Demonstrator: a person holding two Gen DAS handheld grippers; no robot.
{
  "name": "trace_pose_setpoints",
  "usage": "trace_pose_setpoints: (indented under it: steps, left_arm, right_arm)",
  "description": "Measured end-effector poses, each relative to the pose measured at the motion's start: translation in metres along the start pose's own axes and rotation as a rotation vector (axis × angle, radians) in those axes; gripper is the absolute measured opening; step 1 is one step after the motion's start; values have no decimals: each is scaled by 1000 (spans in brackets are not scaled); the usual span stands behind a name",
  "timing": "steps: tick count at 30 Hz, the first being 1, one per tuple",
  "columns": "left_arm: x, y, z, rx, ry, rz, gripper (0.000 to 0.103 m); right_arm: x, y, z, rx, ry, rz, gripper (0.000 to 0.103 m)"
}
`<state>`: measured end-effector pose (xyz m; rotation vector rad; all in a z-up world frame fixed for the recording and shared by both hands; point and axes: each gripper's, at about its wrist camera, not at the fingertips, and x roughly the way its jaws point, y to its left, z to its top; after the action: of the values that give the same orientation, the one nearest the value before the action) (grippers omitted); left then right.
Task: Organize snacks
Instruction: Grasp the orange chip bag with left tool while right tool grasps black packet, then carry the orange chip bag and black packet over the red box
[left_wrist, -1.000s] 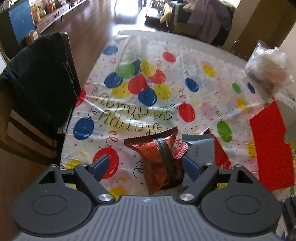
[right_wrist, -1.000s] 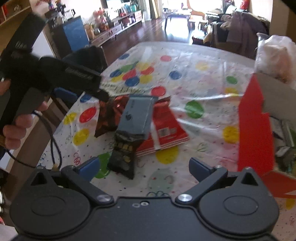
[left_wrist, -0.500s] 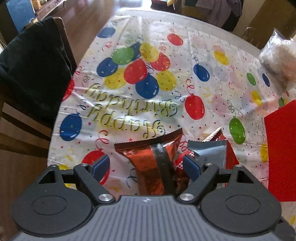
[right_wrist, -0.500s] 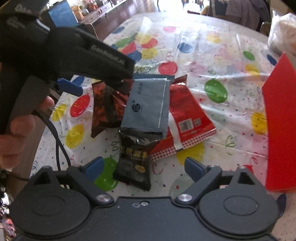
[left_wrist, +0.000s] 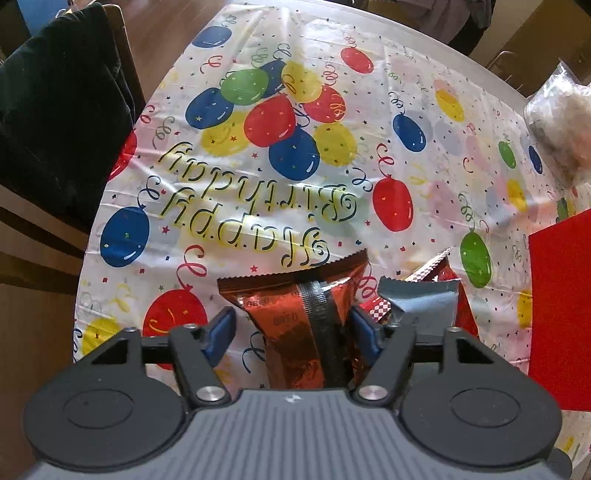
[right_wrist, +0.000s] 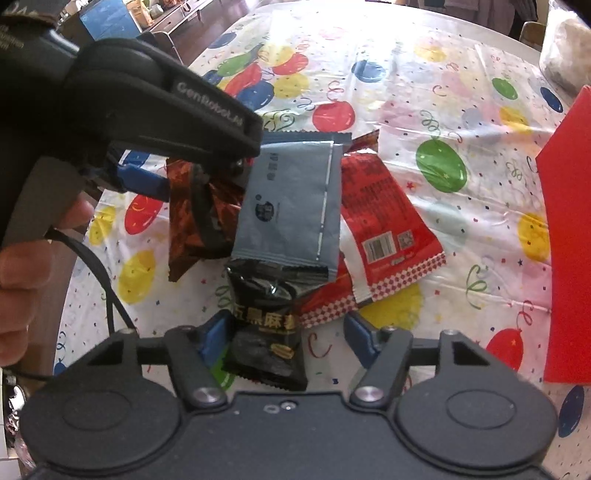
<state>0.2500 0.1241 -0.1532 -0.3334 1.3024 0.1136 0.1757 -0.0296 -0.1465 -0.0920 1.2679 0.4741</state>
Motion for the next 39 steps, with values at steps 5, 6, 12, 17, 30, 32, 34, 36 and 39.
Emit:
trace_pose_setpoints:
  steps: [5, 6, 12, 17, 30, 32, 34, 36, 39]
  left_arm:
    - [-3, 4, -3, -20, 3, -18, 45]
    - [-4, 5, -4, -22, 0, -15, 45]
    - [-9, 14, -9, -33, -17, 2, 41]
    - [-16, 26, -17, -50, -25, 5, 41]
    - [-64, 30, -48, -28, -78, -16, 41]
    - [-72, 25, -51, -17, -84, -22, 41]
    - [-81, 19, -55, -9, -92, -37, 41]
    - [-88, 11, -58, 4, -101, -48, 41]
    - [-100, -8, -65, 44, -122, -61, 41]
  right_arm:
    - [-3, 1, -3, -5, 3, 38, 39]
    - [-4, 1, -4, -10, 3, 40, 38]
    - [-9, 3, -11, -34, -14, 58, 34]
    - [-20, 0, -14, -30, -40, 74, 32]
    - [-69, -34, -28, 24, -116, 109, 31]
    - [-79, -43, -31, 39, -129, 110, 31]
    - [-89, -54, -32, 54, -144, 111, 31]
    - [-98, -65, -33, 65, -161, 109, 31]
    - [-116, -84, -37, 89, -183, 99, 32]
